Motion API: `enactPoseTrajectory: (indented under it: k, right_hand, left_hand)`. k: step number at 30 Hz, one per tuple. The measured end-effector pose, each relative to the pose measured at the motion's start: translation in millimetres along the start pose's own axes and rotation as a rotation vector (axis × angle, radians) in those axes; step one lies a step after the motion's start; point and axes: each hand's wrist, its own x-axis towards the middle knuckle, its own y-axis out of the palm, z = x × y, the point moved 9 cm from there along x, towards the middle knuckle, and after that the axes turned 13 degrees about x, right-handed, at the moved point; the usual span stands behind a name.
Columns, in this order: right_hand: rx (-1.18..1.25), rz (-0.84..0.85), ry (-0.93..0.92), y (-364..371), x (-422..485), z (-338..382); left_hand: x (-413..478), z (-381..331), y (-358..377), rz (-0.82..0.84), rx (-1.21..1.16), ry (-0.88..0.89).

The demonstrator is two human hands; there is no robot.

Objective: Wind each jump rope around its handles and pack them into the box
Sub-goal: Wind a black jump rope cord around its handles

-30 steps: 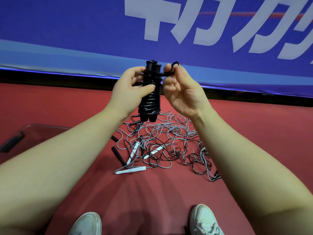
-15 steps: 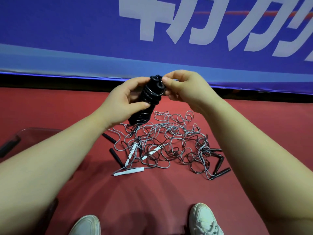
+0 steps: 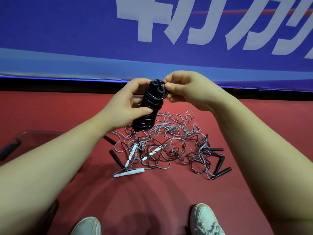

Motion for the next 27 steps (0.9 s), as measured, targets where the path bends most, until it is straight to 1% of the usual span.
enactPoseTrajectory:
  k: [5,10,17,20,23,26,27]
  right_hand:
    - [-0.008,0.125,0.070,-6,-4,-8]
    - [-0.007,0.177,0.053,-7,-11,-13]
    - [0.104,0.130,0.090,-1,-13,-25]
    - [0.194,0.077,0.104,-1,-13,-23]
    - [0.245,0.027,0.114,-2,-11,-20]
    - [0.445,-0.048,0.163,-7,-9,-25]
    - [0.475,-0.050,0.170,-8,-9,-26]
  left_hand:
    - [-2,-1,14,0.076,-0.005,0.007]
    - [-1,-3,20,0.120,0.028,0.016]
    - [-4,-2,20,0.242,0.125,0.024]
    - [-3,-4,17,0.230,0.038,0.003]
    - [-2,-8,13,0.216,0.059,0.034]
    - [-2,-13,12,0.209,0.039,0.034]
    - [-2,-14,13,0.211,0.017,0.028]
